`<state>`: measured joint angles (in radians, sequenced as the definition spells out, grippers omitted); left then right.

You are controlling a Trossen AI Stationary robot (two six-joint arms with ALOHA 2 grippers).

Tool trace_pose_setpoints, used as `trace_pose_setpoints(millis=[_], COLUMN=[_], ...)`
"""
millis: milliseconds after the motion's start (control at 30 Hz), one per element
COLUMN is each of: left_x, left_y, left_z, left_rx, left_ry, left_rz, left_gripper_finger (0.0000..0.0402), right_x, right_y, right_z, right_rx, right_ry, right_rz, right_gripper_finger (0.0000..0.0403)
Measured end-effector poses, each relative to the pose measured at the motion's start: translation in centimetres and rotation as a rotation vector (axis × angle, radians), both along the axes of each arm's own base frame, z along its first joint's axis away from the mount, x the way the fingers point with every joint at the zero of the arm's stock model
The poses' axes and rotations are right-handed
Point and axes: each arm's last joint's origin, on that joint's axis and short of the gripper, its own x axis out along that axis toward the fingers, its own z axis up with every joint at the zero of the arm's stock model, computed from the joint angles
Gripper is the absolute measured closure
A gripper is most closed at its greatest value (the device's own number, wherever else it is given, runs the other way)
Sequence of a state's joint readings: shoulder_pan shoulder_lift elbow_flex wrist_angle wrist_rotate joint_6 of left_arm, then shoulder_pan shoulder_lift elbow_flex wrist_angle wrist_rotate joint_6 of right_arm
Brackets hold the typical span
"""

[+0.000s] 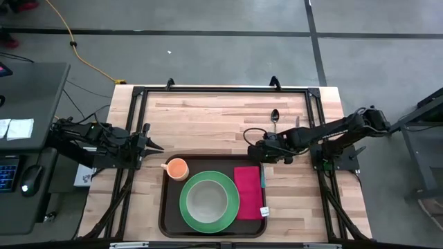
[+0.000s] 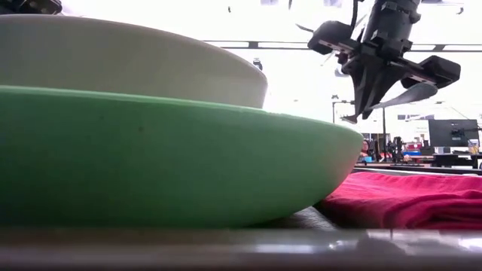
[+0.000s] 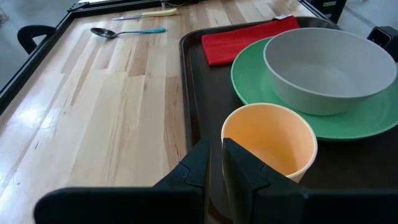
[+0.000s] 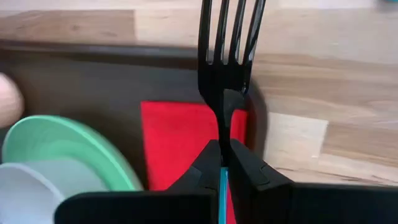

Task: Set up tray
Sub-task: Put the blue fork on top of the red napkin on the brown tray

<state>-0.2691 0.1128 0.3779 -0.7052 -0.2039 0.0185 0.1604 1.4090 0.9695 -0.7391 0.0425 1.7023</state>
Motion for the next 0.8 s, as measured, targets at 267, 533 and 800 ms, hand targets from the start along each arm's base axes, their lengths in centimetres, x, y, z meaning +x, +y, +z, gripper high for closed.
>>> trace_pose_setpoints(millis=[267,533,800], left_x=[0.0,0.0,0.0], left_y=[0.0,0.0,0.0], left_z=[0.0,0.0,0.0], left_rx=[-0.001,-0.003,-0.002], left_ry=[0.001,0.0,0.001], left_rz=[-0.003,-0.005,-0.005], left_gripper_finger=[0.0328,0.0328,0.0328], right_x=[1.5,3.0,5.0], right_y=[1.2,3.0,4.2], right_z=[-1.1,-2.4,-0.9], right_rx=[0.04,0.099,0.083], right_ry=[-0.042,-0.072,-0.017], right_rz=[0.027,0.058,0.103], right_gripper_finger=[0.0403,0.0402,0.0402])
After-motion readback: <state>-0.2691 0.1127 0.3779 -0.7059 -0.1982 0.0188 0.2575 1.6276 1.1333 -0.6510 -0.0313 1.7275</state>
